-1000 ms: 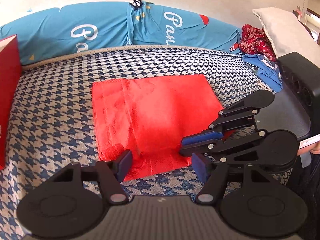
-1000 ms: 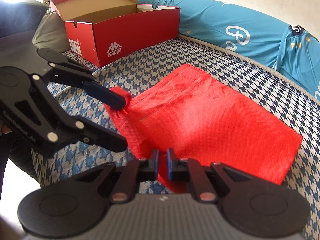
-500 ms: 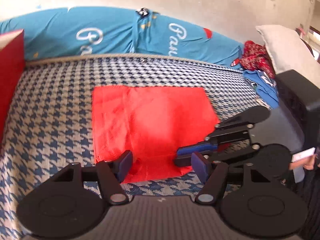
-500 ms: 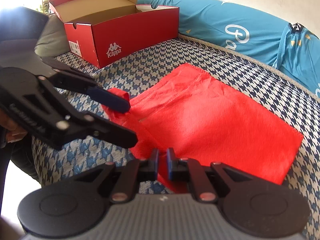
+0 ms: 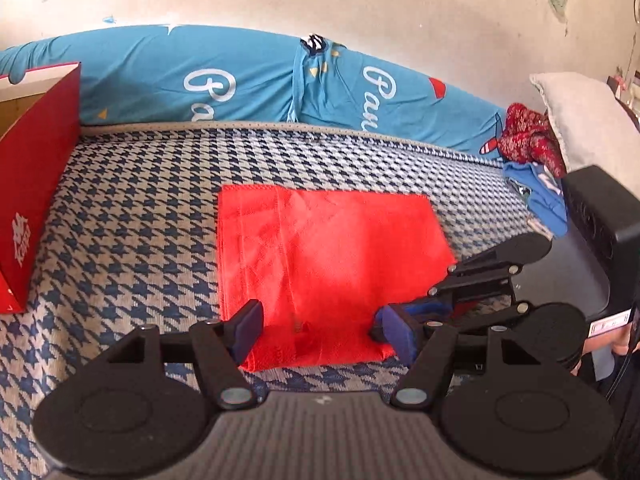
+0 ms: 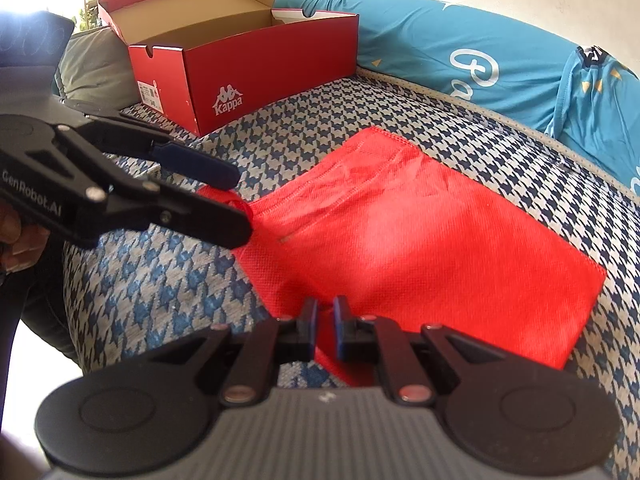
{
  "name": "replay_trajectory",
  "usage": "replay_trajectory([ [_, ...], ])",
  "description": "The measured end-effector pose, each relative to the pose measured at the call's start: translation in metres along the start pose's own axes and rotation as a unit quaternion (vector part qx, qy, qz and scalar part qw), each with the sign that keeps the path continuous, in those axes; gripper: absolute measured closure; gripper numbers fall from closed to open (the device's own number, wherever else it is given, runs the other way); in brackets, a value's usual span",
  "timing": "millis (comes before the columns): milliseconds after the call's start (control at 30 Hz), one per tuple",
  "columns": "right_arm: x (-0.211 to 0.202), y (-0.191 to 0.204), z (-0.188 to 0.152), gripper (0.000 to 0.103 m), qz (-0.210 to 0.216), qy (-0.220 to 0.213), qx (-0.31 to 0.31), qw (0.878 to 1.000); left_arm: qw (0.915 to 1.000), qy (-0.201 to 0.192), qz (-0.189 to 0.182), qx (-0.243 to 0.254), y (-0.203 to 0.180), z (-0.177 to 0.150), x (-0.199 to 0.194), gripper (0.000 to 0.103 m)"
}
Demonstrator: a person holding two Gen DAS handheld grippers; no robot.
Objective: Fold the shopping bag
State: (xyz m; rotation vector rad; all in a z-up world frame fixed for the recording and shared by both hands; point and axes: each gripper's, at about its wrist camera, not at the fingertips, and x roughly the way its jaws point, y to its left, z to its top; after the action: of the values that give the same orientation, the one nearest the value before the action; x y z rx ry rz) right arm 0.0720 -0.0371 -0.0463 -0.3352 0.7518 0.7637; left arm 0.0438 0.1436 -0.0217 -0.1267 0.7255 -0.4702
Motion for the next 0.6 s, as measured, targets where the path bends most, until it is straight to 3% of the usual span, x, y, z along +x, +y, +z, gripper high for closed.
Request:
replay_trajectory([
  [267, 0.0, 0.001, 0.0, 0.096, 0.001, 0.0, -0.001, 1.0, 0.9998, 0.016, 0.008, 0.013, -0.008, -0.009, 0.009, 0.036],
  [433, 0.0, 0.0, 0.0, 0.096, 0.002, 0.0, 0.0, 1.0, 0.9997, -0.013, 0.0, 0.022, -0.014, -0.002, -0.004, 0.036],
  [600, 0.0, 0.0, 0.0, 0.096, 0.002, 0.001, 0.001, 1.0, 0.9996, -0.002, 0.005, 0.03, -0.017, -0.004, -0.009, 0.036],
])
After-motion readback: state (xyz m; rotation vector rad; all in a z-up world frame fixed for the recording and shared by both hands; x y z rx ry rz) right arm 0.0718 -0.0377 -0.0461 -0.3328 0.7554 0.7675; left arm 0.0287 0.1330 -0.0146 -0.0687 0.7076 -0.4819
